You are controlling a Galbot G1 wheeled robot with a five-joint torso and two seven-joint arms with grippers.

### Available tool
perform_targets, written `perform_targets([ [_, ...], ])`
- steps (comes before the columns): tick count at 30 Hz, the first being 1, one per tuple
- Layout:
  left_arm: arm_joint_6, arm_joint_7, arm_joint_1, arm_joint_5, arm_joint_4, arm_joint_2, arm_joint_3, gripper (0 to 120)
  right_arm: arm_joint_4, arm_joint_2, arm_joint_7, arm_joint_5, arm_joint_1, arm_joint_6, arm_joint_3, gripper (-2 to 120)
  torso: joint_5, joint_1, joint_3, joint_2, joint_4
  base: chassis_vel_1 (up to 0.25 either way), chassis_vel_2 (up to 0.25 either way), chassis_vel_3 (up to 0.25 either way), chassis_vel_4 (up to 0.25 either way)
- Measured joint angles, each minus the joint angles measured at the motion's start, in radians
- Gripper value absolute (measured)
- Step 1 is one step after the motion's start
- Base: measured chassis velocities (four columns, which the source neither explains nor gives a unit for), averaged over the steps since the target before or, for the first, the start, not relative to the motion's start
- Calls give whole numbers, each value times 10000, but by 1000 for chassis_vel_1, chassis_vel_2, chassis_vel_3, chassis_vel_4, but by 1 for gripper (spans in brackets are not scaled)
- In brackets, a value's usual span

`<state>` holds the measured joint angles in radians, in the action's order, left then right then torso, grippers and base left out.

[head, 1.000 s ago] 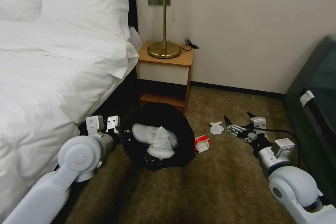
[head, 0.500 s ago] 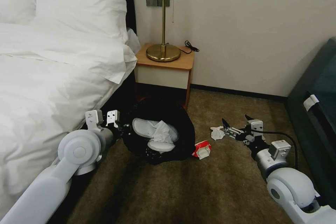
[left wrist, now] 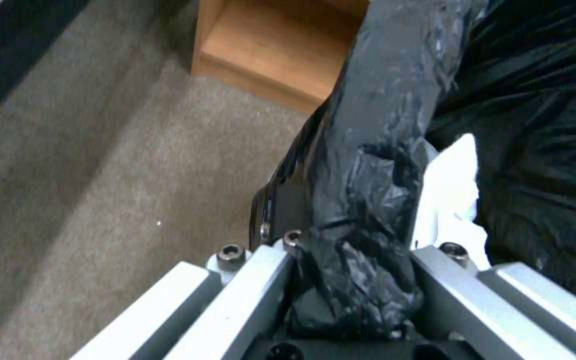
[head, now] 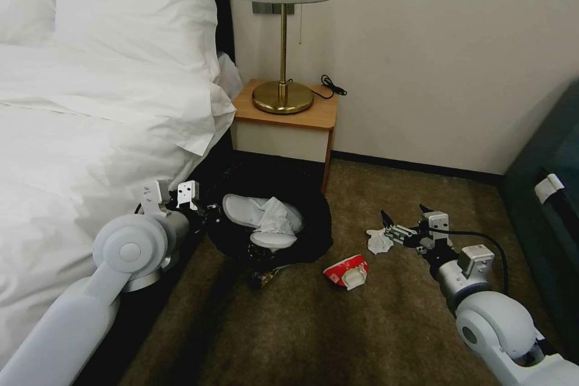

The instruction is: Pick up the trash bin, then pick up the garbage on the floor and place it into the trash bin.

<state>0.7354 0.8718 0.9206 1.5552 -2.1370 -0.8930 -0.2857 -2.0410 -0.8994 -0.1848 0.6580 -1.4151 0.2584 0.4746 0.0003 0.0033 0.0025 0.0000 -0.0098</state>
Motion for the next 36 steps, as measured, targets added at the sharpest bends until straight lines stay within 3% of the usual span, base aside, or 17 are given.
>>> perform_targets([
  [3,0,41,-161,91,4,32,95,0,697,333,590,605,267,453,58,100,-2,0,0,0,-2,-12,6,9,-17],
  [6,0,168,-371,183,33,43,288,0,2323,1029,2459,477,1291,462,-331,100,-1,-2,0,0,-2,0,0,0,0],
  [7,0,168,-371,183,33,43,288,0,2323,1029,2459,477,1291,462,-331,100,-1,-2,0,0,-2,0,0,0,0],
  [9,0,234,-528,191,127,9,369,0,3604,1423,3923,388,2364,378,-985,100,-1,-1,0,0,2,0,0,0,0],
  [11,0,242,-560,191,151,3,384,0,3892,1465,4211,338,2591,331,-1143,100,-4,-1,1,0,2,0,0,0,0],
  [12,0,262,-692,199,230,-18,454,0,4716,1495,5214,105,3135,252,-1514,100,-2,-1,1,0,2,0,0,0,0],
  [13,0,262,-692,199,230,-18,454,0,4716,1495,5214,105,3135,252,-1514,100,-2,-1,1,0,2,0,0,0,0],
  [14,0,310,-777,223,283,-33,510,0,5145,1494,5871,-45,3401,238,-1675,100,3,-1,1,0,1,0,0,0,0],
  [15,0,395,-1008,285,401,-87,670,0,5908,1466,7046,-461,3831,156,-1912,100,-2,-1,1,0,1,0,0,0,0],
  [19,0,415,-1427,334,654,-238,994,0,6501,1460,8034,-838,3994,-100,-2002,100,-1,-1,1,0,4,0,0,0,0],
  [21,0,418,-2191,375,1152,-566,1468,0,7386,1420,8967,-1349,4148,-505,-2122,100,-2,-2,0,0,-5,0,0,0,0],
  [27,0,421,-2798,384,1610,-789,1846,0,8334,1266,9738,-1751,4585,-808,-2541,100,3,-1,1,0,-2,0,0,0,0],
  [31,0,432,-3745,294,2438,-1223,2646,0,8736,1276,10469,-2164,4702,-972,-2731,100,-2,-1,1,0,-1,0,0,0,0],
  [36,0,435,-4118,303,2716,-1308,3091,0,8988,1225,10867,-2442,5025,-1039,-3287,100,-1,-1,0,0,-7,0,0,0,0],
])
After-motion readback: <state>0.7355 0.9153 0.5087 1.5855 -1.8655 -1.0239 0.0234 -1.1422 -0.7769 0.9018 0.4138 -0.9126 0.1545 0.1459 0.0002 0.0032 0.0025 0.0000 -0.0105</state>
